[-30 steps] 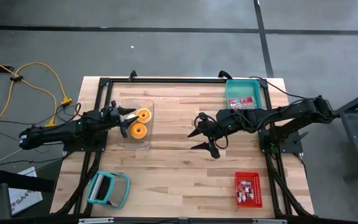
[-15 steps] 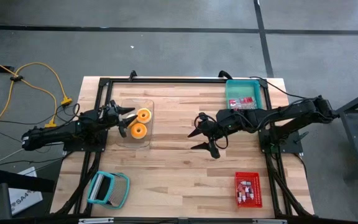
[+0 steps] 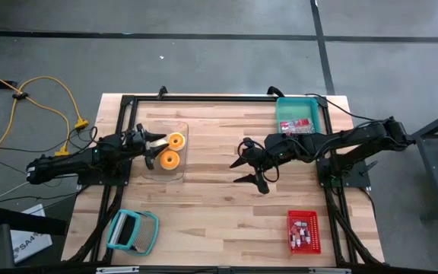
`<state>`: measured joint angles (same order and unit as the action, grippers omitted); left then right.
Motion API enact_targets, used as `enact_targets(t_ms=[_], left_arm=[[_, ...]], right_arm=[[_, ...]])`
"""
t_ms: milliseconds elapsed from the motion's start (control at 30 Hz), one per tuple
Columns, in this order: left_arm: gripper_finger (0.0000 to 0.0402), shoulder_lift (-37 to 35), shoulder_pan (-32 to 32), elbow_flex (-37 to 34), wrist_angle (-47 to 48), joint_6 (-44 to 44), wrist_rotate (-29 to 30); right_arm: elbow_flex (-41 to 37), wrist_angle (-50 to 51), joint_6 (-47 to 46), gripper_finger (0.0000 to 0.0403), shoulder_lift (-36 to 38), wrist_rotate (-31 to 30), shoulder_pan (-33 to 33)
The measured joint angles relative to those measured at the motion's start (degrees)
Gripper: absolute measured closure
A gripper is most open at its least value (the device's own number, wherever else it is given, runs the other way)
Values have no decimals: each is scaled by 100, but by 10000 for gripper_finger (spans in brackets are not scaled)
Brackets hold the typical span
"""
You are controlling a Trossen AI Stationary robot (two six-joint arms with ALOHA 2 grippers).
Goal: Pick & Place Food Item
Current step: Return to Home Position
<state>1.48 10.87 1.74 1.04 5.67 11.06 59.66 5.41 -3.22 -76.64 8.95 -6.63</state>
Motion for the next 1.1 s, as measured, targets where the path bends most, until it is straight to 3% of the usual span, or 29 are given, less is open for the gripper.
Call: enact_targets(t_ms=[1100], left_arm=[[214,98,0,-129,-252,123,-242]], right_arm=[[0,0,0,180,0,0,1]])
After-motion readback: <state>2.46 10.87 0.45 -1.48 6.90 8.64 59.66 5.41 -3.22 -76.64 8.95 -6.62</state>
